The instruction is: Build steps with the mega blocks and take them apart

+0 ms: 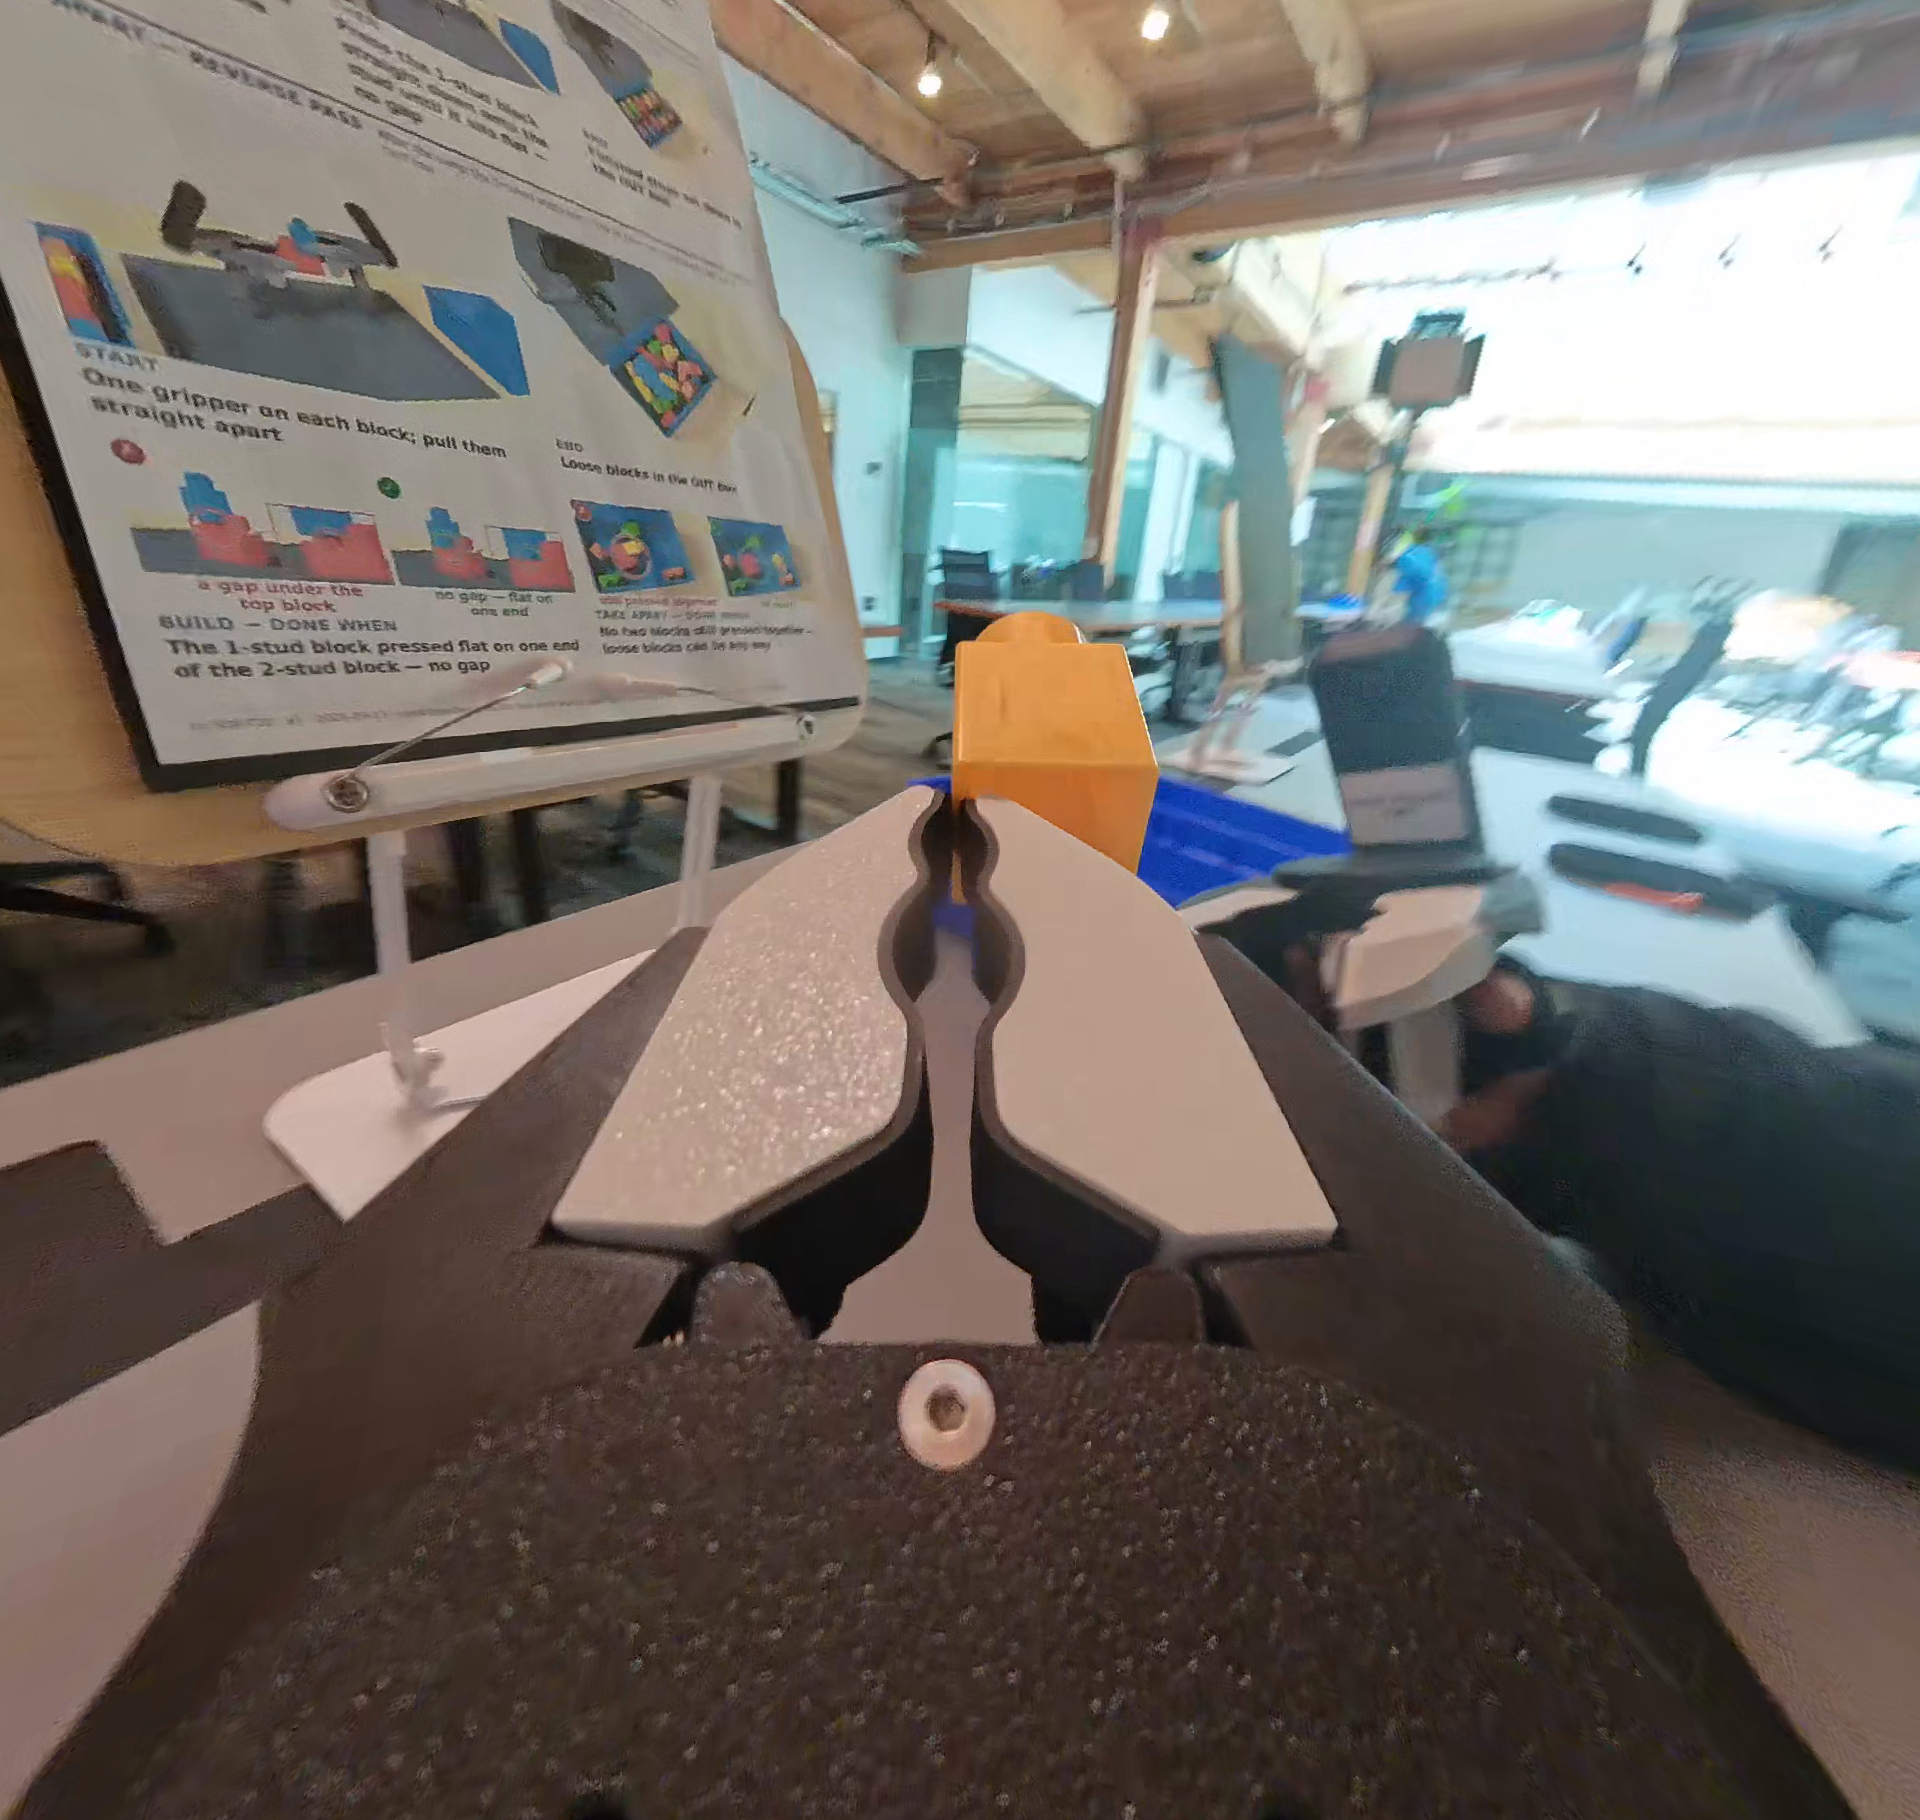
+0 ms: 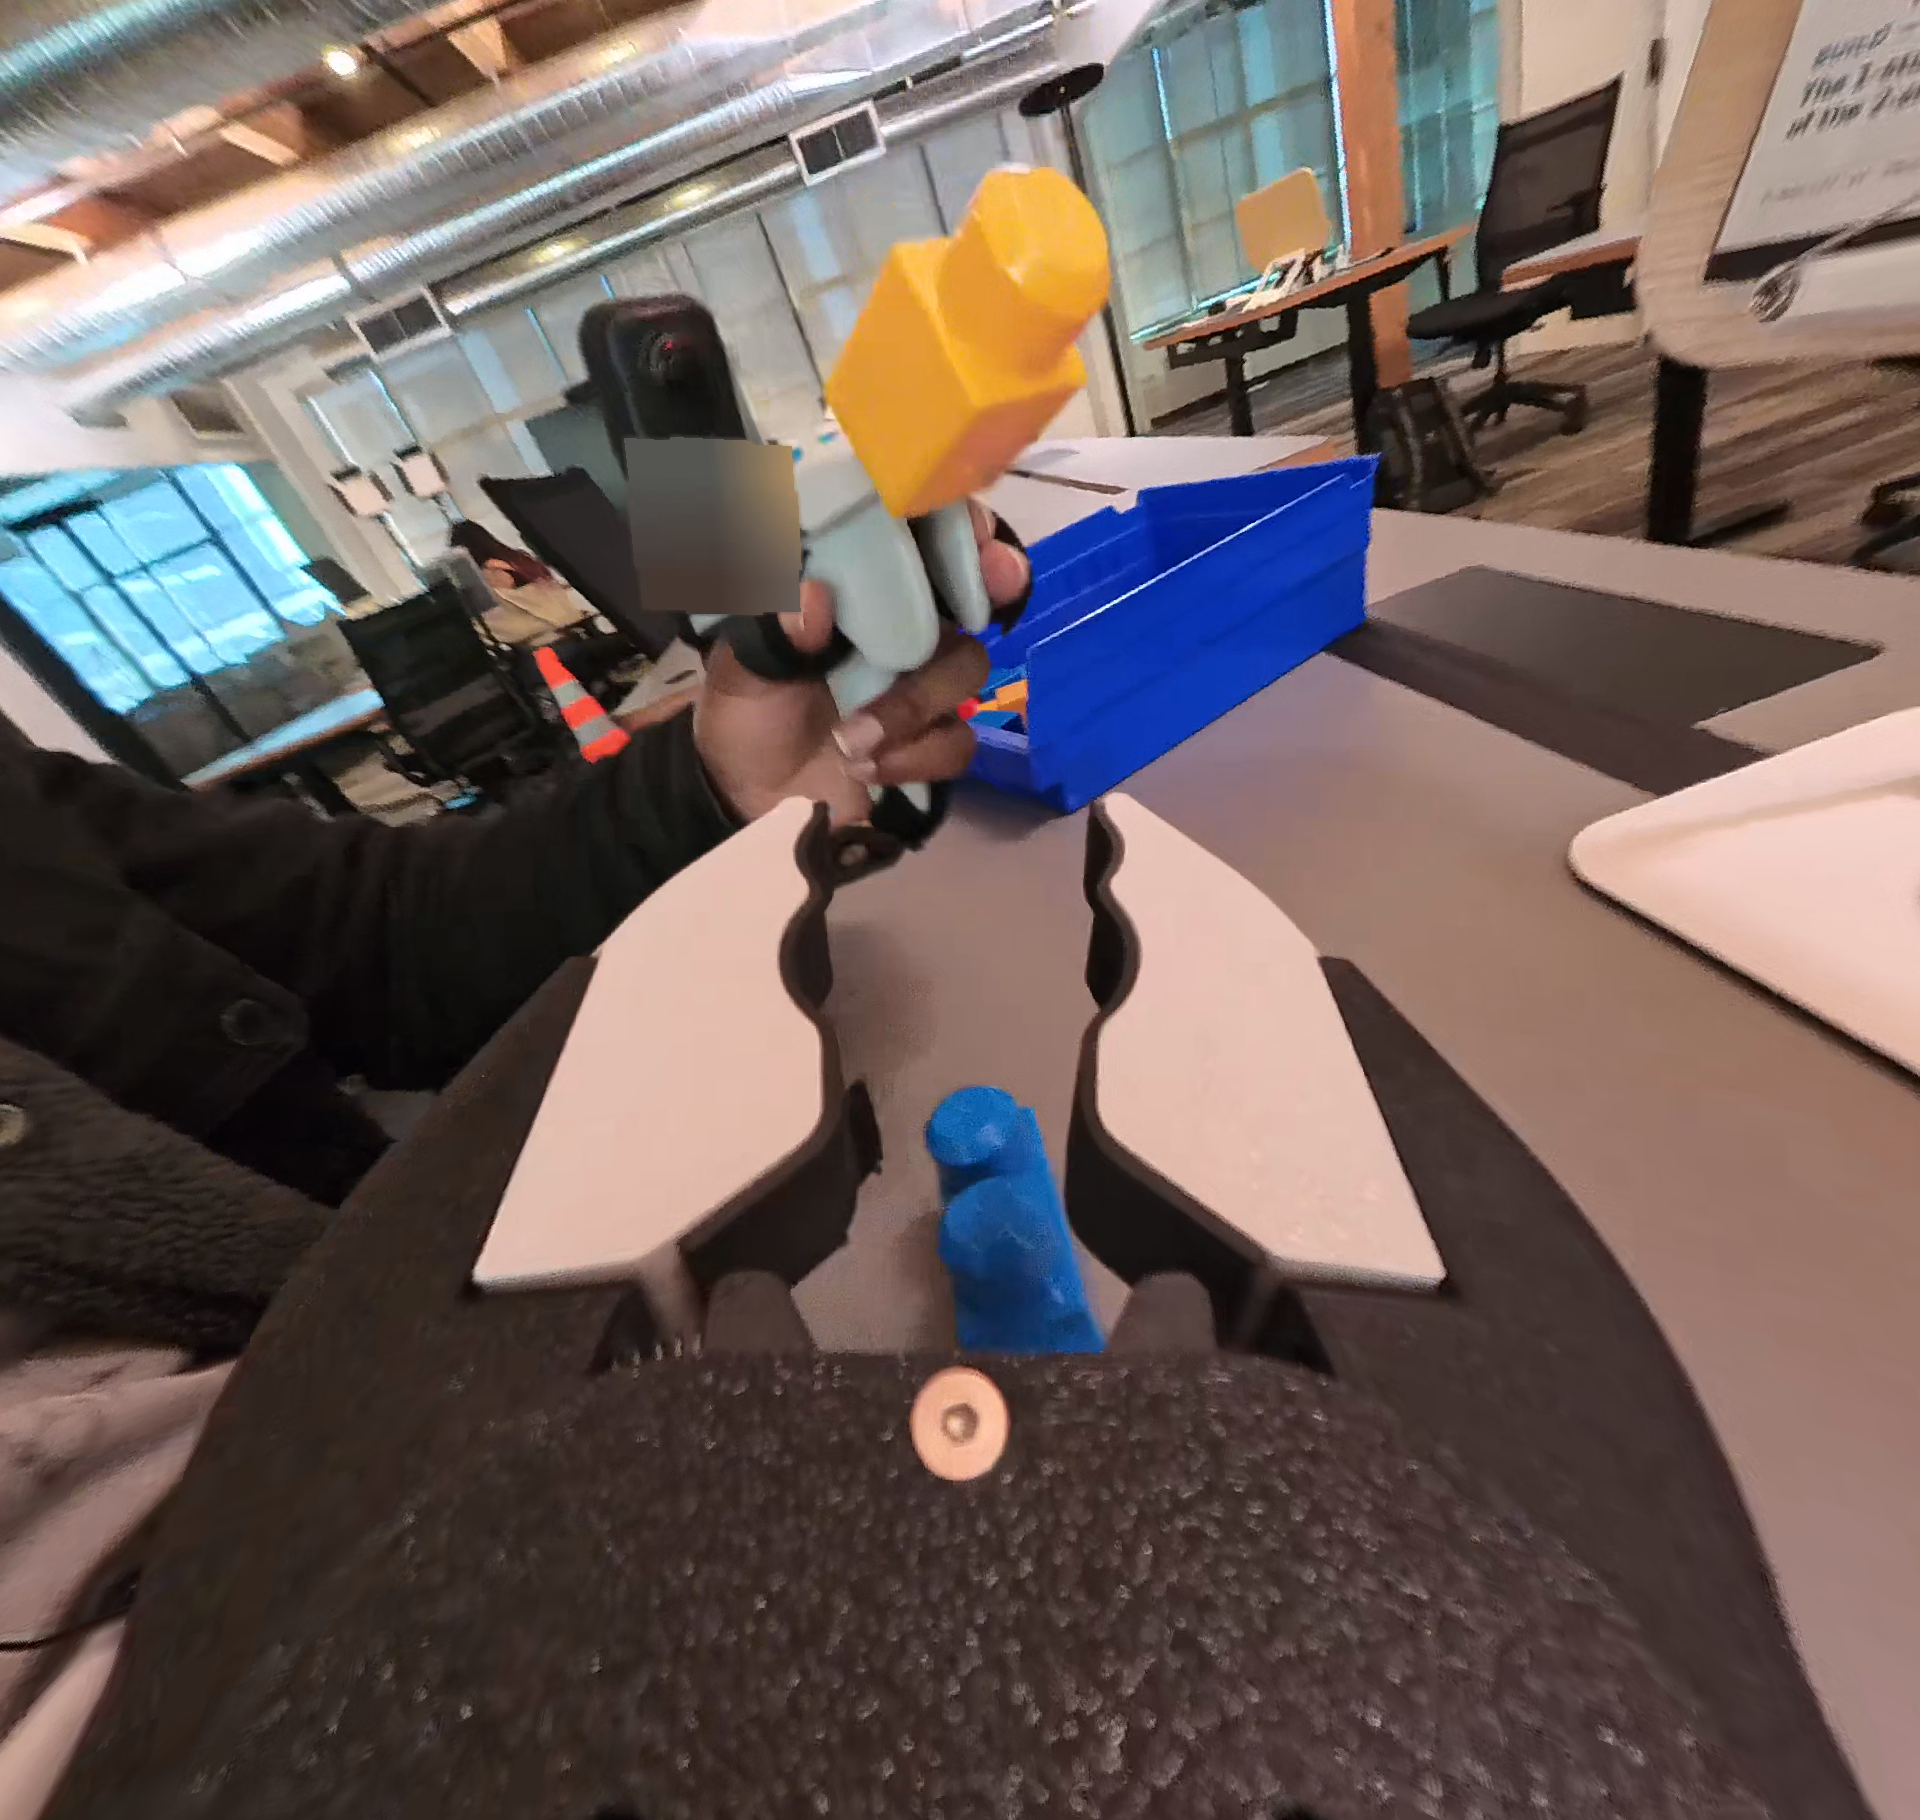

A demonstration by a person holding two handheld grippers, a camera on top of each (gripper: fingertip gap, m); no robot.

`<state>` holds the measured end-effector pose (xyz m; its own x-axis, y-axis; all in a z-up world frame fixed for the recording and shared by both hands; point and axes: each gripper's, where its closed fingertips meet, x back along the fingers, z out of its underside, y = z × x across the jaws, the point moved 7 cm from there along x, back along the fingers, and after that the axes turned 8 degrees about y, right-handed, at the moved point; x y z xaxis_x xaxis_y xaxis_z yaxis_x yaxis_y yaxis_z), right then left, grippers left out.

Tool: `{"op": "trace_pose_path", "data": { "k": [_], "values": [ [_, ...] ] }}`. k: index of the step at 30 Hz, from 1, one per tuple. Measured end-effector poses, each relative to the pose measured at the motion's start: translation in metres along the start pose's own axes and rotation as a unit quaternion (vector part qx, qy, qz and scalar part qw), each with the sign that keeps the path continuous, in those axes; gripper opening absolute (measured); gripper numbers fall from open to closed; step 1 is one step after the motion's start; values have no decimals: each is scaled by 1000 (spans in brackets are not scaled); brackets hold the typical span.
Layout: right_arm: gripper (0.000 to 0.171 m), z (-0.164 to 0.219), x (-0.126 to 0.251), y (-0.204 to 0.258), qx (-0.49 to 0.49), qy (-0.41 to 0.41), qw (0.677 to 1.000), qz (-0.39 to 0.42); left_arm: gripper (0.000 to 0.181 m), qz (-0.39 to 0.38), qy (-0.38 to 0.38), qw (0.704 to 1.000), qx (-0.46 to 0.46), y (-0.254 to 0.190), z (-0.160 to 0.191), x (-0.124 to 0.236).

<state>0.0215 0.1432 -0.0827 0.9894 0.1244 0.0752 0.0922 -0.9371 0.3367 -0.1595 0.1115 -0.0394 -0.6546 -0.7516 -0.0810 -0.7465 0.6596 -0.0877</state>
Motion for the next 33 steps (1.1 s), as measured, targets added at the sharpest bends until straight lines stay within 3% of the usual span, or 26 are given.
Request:
{"op": "trace_pose_path", "data": {
  "k": [7, 14, 18, 21, 22, 24, 26, 28, 33],
  "values": [
    [66, -9, -6, 4, -135, -56, 987, -61, 1, -60, 24, 989, -137, -29, 26, -19],
    [68, -11, -3, -3, -222, -102, 968, -62, 1, -115, 14, 955, -272, -46, 34, -21],
    [59, -11, -3, -3, -228, -111, 966, -55, 1, -127, 17, 935, -329, -53, 38, -23],
    [35, -11, 1, -4, -226, -128, 964, -50, 1, -125, 15, 929, -347, -59, 41, -25],
    [35, -10, 2, -5, -223, -124, 966, -50, 1, -124, 18, 930, -346, -59, 42, -25],
    [35, -10, 4, -6, -211, -122, 969, -39, 3, -111, 26, 932, -344, -59, 45, -26],
    [35, -13, 9, -8, -194, -127, 972, -29, 39, -67, 39, 943, -325, -61, 49, -29],
    [35, -16, 15, -9, -178, -126, 976, -21, 60, -18, 59, 954, -295, -63, 50, -31],
    [35, -24, 29, -9, -91, -103, 990, 12, 58, 79, 101, 966, -224, -56, 46, -24]
  ]
}}
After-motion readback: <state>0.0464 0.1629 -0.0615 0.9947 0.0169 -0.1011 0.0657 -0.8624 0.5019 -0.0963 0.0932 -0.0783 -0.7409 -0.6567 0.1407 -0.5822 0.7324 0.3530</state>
